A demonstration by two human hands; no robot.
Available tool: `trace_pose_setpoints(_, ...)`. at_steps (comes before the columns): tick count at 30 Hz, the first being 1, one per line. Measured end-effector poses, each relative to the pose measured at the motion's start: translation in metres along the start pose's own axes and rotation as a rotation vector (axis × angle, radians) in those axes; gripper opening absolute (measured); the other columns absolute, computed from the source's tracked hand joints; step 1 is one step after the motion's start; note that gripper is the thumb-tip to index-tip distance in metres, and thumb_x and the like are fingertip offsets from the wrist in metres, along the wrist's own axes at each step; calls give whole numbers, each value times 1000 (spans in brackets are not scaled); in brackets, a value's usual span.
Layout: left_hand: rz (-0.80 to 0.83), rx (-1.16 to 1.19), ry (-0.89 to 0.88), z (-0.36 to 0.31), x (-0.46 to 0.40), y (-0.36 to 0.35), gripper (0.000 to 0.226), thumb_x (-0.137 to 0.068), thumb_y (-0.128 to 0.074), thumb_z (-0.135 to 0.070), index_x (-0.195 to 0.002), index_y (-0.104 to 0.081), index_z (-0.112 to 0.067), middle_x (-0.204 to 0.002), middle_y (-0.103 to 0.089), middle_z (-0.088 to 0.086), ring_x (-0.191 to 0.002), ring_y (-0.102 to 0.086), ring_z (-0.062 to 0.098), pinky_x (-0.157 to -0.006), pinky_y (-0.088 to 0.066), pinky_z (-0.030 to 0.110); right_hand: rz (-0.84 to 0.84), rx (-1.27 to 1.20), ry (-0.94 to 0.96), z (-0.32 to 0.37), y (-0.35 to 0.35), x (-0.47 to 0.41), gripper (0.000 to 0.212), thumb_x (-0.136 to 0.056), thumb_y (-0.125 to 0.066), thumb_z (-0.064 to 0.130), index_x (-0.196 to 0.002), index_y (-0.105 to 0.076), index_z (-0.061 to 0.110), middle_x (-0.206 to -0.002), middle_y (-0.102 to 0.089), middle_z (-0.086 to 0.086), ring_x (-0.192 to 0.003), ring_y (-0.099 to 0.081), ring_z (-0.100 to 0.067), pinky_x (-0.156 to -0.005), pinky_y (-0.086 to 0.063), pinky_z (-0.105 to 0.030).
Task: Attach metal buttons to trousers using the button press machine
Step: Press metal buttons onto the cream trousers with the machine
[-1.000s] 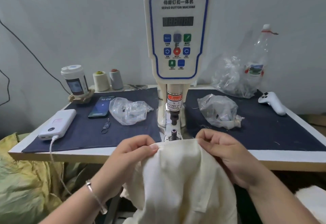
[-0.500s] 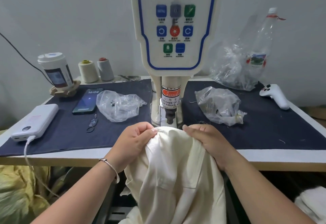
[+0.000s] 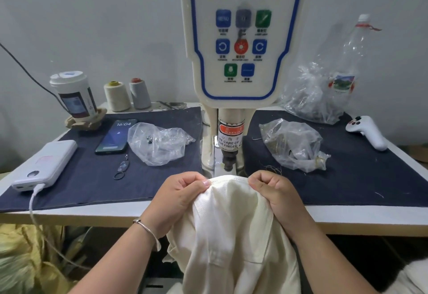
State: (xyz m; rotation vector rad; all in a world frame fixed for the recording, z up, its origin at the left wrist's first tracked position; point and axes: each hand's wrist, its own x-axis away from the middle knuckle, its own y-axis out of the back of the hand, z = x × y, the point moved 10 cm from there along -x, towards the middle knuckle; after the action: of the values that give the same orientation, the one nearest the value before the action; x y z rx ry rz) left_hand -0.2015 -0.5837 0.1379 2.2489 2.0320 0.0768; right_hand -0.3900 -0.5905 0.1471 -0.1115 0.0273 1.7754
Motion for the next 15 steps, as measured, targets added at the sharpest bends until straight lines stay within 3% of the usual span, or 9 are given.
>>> trace_pose_setpoints(5,11,41,-1,-2,1,-3,21,-78,-65,-31,-62,-65,-17,-64,-58,-3,-60,-49,6,-57,-40,13,-2,-54,-5,-2,2,0,24,-90,-59,7,-66,-63,9,-59,-56,2,-54,-51,-6,-54,-44,-15)
trace_pose_setpoints(10,17,48,4,-1,2,-3,21,-76,-63,-29,-66,-67,-11,-67,-58,1,-64,-50,9,-59,-40,15,9,-97,-18,-1,1,0,16,-79,-65,18,-63,-67,14,-61,-59,1,-56,-54,-7,-56,-46,-16)
trace_pose_setpoints(15,30,69,0,0,2,-4,18,-77,-63,-27,-66,-68,-14,-64,-60,-2,-60,-51,6,-58,-41,12,12,-85,-10,0,1,0,19,-81,-64,14,-62,-68,15,-61,-61,2,-57,-55,-6,-57,-46,-15)
